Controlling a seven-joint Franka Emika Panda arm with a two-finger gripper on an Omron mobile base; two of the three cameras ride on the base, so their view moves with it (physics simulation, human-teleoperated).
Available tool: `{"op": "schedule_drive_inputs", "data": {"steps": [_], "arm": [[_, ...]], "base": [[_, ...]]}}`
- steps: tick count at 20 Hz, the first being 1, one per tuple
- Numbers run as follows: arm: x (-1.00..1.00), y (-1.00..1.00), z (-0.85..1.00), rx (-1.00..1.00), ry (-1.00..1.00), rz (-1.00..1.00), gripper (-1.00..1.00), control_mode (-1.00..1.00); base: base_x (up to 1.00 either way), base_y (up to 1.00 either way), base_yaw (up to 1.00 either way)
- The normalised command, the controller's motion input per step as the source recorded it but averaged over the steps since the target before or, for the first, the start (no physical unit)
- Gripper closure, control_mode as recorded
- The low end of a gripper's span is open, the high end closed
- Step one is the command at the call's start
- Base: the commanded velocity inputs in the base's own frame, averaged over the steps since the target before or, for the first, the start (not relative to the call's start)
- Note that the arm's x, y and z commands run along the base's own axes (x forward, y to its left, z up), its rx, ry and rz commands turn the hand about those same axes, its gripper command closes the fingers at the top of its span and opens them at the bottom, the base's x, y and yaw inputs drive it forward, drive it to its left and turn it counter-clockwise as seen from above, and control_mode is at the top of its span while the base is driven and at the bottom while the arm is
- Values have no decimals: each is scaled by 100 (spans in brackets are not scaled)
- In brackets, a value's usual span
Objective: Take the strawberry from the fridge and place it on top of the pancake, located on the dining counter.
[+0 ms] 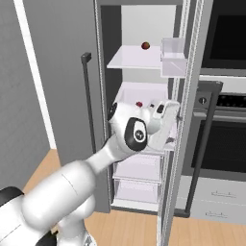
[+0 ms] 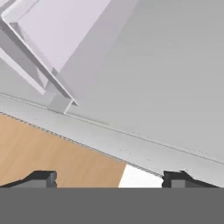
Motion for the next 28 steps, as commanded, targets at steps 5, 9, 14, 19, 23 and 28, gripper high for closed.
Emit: {"op": "schedule_drive_inputs", "data": {"steps": [5,9,14,19,23,28], "arm": [[-38,85,16,2,-2,0,-100,-100],[-4,100,18,14,-3,1,-100,-100],[0,89,1,50,-4,4,-100,-100],[0,73,-6,78,-3,0,-100,-100],[2,62,-22,94,-7,-2,-100,-100],[6,65,-29,73,-9,-9,-100,-100]], "base": [[0,0,0],[0,0,0],[0,0,0],[0,0,0],[0,0,0],[0,0,0]]}}
